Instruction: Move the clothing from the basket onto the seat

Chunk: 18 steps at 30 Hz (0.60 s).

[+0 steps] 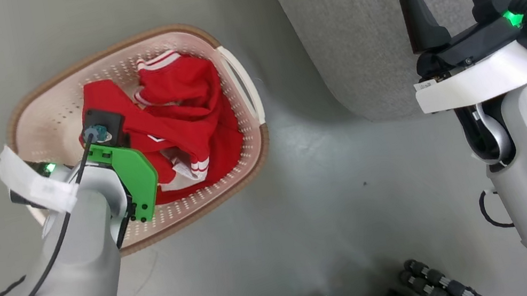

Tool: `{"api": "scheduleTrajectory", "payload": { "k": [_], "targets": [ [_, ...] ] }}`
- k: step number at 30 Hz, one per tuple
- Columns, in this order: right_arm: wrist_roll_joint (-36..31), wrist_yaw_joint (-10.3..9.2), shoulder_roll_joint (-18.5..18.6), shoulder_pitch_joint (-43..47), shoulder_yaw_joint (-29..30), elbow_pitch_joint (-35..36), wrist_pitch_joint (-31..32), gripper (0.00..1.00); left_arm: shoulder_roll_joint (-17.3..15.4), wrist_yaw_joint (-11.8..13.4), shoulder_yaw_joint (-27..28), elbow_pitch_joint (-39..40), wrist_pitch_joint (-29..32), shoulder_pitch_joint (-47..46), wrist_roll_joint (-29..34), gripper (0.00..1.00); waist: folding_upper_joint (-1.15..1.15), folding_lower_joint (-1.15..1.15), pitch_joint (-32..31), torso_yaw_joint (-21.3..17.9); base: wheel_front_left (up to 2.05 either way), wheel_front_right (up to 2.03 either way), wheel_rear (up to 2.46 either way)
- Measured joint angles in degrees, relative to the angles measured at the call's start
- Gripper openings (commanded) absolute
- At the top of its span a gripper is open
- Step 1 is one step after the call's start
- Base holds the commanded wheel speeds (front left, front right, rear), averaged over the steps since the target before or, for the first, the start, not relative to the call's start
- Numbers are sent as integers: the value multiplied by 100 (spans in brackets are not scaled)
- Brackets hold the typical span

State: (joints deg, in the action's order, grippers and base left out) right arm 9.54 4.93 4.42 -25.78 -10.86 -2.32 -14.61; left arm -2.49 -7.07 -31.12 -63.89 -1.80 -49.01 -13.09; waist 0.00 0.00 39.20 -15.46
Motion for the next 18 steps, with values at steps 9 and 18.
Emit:
{"api": "scheduleTrajectory", "payload": {
  "k": [9, 18],
  "targets": [
    [-105, 57, 122, 176, -52, -365, 0, 100, 43, -4, 118, 231, -747, 392, -371, 0, 0, 0, -639, 313, 0, 0, 0],
    [-209, 63, 236, 541, -115, -749, 1, 100, 63, -4, 113, 634, -1145, 817, -794, 0, 0, 0, -1354, 617, 0, 0, 0]
  ]
}}
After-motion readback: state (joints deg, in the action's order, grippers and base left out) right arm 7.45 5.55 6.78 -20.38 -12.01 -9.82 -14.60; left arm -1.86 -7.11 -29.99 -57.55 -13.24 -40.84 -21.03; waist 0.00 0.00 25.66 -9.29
